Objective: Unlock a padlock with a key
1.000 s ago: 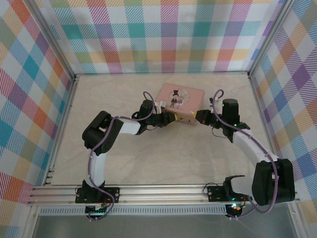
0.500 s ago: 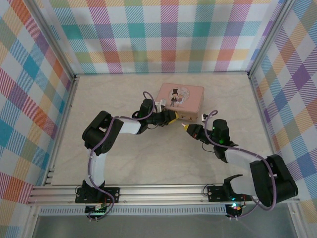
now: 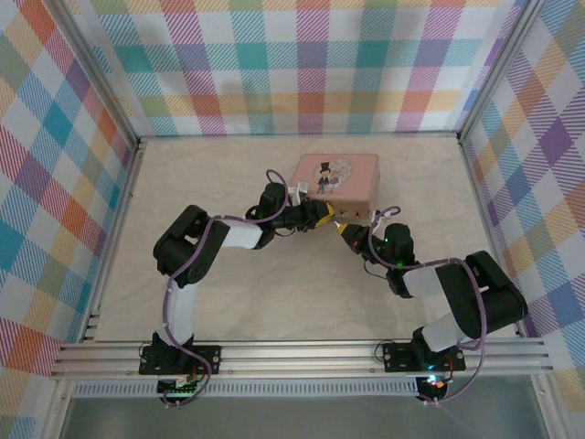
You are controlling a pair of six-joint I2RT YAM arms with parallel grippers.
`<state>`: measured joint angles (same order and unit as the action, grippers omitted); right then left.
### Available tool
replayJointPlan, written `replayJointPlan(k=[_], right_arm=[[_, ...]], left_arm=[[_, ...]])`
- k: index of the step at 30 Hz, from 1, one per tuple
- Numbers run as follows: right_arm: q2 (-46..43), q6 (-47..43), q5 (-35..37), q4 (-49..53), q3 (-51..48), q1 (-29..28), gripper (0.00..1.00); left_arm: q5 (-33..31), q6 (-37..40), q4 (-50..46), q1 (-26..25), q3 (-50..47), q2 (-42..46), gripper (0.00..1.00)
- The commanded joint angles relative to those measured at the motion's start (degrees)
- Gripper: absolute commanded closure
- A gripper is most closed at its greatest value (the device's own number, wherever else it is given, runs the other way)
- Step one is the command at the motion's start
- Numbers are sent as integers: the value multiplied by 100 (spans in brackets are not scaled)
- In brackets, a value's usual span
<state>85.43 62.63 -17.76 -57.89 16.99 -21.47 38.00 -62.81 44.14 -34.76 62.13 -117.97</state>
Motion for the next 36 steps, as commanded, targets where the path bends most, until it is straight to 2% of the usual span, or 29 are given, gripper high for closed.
replayJointPlan(k=[1, 10, 26, 36], right_arm=[[-9, 132, 105, -339, 92, -45, 100], [360, 284, 5, -706, 185, -50, 100], [559, 311, 9, -679, 370, -50, 100], [567, 423, 262, -637, 364, -41, 100]], left_arm=[[68, -231, 608, -92, 19, -96, 78], [54, -320, 811, -125, 21, -182, 78], [67, -441, 1043, -189, 30, -276, 78], [81, -548, 1279, -224, 1, -303, 78]])
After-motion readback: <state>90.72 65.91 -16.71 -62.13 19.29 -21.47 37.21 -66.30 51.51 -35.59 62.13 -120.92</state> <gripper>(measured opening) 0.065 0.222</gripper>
